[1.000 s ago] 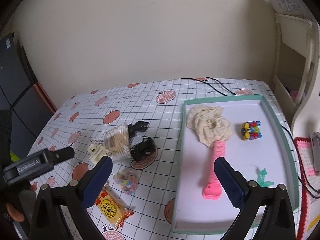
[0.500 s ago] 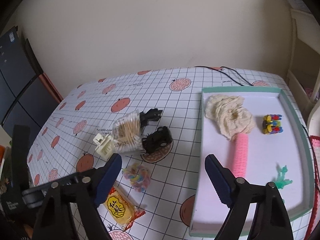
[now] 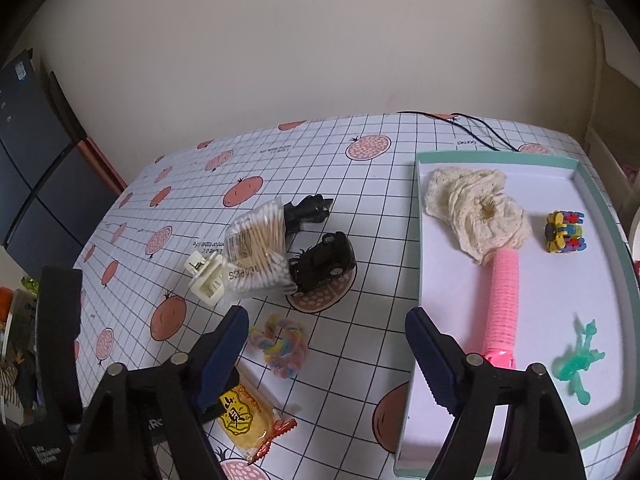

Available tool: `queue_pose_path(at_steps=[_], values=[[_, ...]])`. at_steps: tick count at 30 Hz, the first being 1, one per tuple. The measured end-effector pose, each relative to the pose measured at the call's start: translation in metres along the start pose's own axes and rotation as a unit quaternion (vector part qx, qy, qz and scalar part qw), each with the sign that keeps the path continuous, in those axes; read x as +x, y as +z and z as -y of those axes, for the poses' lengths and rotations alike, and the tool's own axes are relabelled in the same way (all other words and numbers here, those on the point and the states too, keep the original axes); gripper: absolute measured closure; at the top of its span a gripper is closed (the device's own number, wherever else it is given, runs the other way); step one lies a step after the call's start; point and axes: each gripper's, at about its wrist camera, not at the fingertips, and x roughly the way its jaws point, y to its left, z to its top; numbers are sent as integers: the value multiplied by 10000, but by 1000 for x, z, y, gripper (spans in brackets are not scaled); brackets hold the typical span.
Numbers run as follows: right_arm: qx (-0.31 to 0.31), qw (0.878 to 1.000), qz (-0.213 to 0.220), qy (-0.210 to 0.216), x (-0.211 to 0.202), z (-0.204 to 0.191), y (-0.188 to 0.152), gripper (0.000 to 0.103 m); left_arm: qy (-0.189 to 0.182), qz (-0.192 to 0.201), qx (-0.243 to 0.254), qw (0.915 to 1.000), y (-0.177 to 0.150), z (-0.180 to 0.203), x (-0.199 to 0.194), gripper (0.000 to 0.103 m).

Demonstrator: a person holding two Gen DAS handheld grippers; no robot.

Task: Organize objects
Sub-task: 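Lower the left gripper around the yellow snack packet while the right approaches the rainbow rope toy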

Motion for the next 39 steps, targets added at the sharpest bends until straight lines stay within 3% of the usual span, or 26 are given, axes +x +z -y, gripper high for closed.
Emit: queue_pose_path(at_steps=[4,6,14,17,24,27,39], values=[[-4,10000,-54,10,4,-1,-1,21,33,-27,19,10000,-2,4,2,5],[-10,9999,-103,6,7,-1,-3,21,30,-60,26,10000,-1,4,3,13],[-14,9999,-134,6,8,-1,-4,21,25,-143,54,9999,-4,5,7,15],[-25,9999,-141,4,8,-2,-4,21,-6,-174,80,9998,-3,7,8,22],[-14,9999,-145,-6,9,-3,-4,21,7,-181,132,9997,4,17,15,25],[-10,9999,-151,-4,9,-3,-4,21,44,-145,188,9997,5,18,15,32],[21,9998,-186,3,12,-4,-6,21,63,-100,288,9995,10,20,18,40]])
